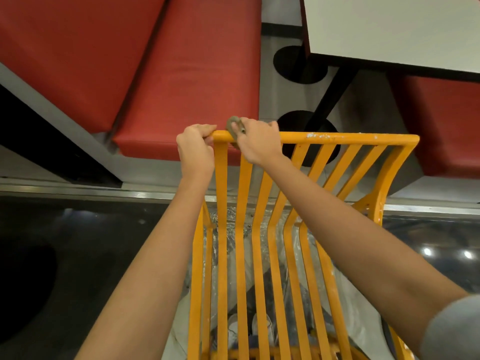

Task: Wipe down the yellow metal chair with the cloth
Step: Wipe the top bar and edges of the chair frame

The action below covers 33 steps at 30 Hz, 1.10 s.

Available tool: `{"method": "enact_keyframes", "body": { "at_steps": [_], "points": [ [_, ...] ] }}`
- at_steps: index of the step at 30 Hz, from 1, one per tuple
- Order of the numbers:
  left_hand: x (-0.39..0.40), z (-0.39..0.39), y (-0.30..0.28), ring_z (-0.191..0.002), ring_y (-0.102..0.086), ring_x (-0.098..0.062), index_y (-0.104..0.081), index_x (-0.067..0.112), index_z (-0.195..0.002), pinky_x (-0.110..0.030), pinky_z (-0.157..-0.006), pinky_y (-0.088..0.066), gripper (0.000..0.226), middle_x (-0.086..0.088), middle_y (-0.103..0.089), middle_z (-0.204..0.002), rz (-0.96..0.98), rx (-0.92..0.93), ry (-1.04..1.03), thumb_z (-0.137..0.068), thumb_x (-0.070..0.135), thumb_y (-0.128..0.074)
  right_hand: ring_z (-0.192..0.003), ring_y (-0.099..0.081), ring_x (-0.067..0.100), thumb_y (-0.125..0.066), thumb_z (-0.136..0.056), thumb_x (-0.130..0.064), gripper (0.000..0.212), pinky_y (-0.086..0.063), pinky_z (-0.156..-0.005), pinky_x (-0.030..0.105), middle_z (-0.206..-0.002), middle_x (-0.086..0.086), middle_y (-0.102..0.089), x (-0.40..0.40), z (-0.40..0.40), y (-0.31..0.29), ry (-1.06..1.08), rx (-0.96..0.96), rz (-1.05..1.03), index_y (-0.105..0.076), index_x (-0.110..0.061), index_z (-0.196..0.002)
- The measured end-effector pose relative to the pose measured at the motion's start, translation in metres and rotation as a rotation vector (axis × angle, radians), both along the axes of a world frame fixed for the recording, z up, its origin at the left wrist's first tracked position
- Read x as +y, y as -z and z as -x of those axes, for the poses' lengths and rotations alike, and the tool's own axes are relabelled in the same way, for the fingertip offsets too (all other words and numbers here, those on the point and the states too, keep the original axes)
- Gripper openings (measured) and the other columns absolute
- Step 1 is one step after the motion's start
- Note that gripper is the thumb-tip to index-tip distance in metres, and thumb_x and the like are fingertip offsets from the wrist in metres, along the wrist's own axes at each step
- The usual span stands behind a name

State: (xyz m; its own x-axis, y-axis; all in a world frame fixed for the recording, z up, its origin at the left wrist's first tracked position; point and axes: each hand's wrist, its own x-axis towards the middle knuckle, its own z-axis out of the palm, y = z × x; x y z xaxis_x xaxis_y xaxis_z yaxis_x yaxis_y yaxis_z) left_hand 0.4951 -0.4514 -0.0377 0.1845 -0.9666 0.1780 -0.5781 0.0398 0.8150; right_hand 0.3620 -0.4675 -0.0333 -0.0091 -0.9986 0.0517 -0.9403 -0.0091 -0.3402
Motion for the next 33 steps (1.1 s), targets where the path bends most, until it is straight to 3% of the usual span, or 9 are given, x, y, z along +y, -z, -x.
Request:
{"method": "enact_keyframes", "body": {
  "at_steps": [3, 6, 10, 13, 15, 18, 23, 28, 33],
  "points": [
    [-0.001, -0.001, -0.003, -0.094, -0.06, -0.008, -0.073, 0.003, -0.109, -0.012, -0.086, -0.049, 0.046, -0.002, -0.068, -0.103, 0.009, 0.004, 0.015, -0.079, -0.019, -0.046, -0.108, -0.06, 0.025, -0.043, -0.103, -0.028, 0.026, -0.029, -0.097, 0.039, -0.113, 0.0, -0.069, 0.01, -0.003, 0.003, -0.157, -0.148, 0.052, -0.065, -0.017, -0.112],
    [-0.001, 0.0, -0.001, -0.095, -0.062, -0.009, -0.073, 0.004, -0.109, -0.009, -0.085, -0.048, 0.049, -0.007, -0.069, -0.106, -0.003, 0.005, 0.0, -0.078, -0.021, -0.045, -0.12, -0.056, 0.011, -0.052, -0.098, -0.015, 0.03, -0.039, -0.106, 0.034, -0.125, -0.007, -0.064, 0.056, 0.016, 0.011, -0.089, -0.579, 0.288, -0.064, -0.013, -0.126],
    [-0.001, 0.0, 0.0, -0.105, -0.062, -0.013, -0.073, 0.005, -0.112, -0.012, -0.094, -0.047, 0.044, -0.01, -0.069, -0.113, -0.018, -0.007, -0.018, -0.083, -0.018, -0.049, -0.092, -0.065, 0.014, -0.049, -0.104, -0.022, 0.017, -0.052, -0.083, 0.025, -0.096, -0.008, -0.069, 0.111, -0.002, 0.015, 0.497, -1.156, 0.181, -0.065, -0.027, -0.106],
    [-0.001, -0.002, -0.001, -0.1, -0.057, -0.007, -0.072, 0.004, -0.113, 0.005, -0.084, -0.037, 0.041, -0.011, -0.069, -0.114, -0.04, -0.019, 0.0, -0.085, -0.016, -0.049, -0.1, -0.064, 0.031, -0.059, -0.099, -0.027, 0.019, -0.055, -0.091, 0.049, -0.104, 0.005, -0.064, 0.088, -0.011, 0.022, 1.197, -1.74, -0.187, -0.059, -0.013, -0.112],
    [-0.001, -0.003, -0.001, -0.103, -0.058, -0.008, -0.072, 0.005, -0.113, 0.005, -0.085, -0.035, 0.039, -0.011, -0.069, -0.115, -0.041, -0.026, 0.005, -0.087, -0.014, -0.051, -0.108, -0.062, 0.037, -0.064, -0.096, -0.027, 0.039, -0.052, -0.096, 0.057, -0.119, 0.012, -0.063, 0.065, -0.013, 0.022, 1.254, -1.958, -0.281, -0.053, -0.008, -0.127],
    [-0.003, -0.003, 0.0, -0.108, -0.062, -0.015, -0.072, 0.006, -0.113, -0.004, -0.091, -0.039, 0.038, -0.011, -0.069, -0.115, -0.037, -0.015, -0.008, -0.087, -0.013, -0.053, -0.106, -0.064, 0.034, -0.065, -0.095, -0.024, 0.041, -0.054, -0.092, 0.049, -0.128, 0.015, -0.062, 0.042, -0.031, 0.011, 1.192, -2.036, -0.234, -0.054, -0.006, -0.13],
    [-0.002, -0.004, 0.003, -0.102, -0.053, -0.005, -0.072, 0.005, -0.114, 0.012, -0.077, -0.028, 0.038, -0.011, -0.068, -0.117, -0.044, -0.027, 0.004, -0.086, -0.014, -0.053, -0.112, -0.062, 0.033, -0.07, -0.091, -0.017, 0.042, -0.054, -0.081, 0.043, -0.126, 0.015, -0.063, 0.046, -0.037, -0.004, 1.159, -2.011, -0.203, -0.054, -0.004, -0.128],
    [-0.002, -0.006, 0.0, -0.112, -0.062, -0.02, -0.073, 0.007, -0.111, -0.01, -0.094, -0.038, 0.035, -0.011, -0.07, -0.114, -0.042, -0.031, 0.009, -0.085, -0.009, -0.057, -0.111, -0.063, 0.034, -0.068, -0.093, -0.015, 0.039, -0.055, -0.091, 0.047, -0.127, 0.014, -0.063, 0.049, -0.041, -0.008, 1.209, -2.003, -0.086, -0.056, -0.007, -0.13],
    [-0.002, -0.007, -0.003, -0.11, -0.062, -0.019, -0.074, 0.007, -0.109, -0.01, -0.091, -0.039, 0.034, -0.011, -0.069, -0.113, -0.078, -0.023, 0.019, -0.085, -0.008, -0.056, -0.109, -0.064, 0.036, -0.069, -0.092, -0.012, 0.028, -0.056, -0.085, 0.047, -0.125, 0.018, -0.063, 0.05, -0.037, -0.008, 1.172, -1.958, -0.141, -0.056, -0.004, -0.114]
  ]
}}
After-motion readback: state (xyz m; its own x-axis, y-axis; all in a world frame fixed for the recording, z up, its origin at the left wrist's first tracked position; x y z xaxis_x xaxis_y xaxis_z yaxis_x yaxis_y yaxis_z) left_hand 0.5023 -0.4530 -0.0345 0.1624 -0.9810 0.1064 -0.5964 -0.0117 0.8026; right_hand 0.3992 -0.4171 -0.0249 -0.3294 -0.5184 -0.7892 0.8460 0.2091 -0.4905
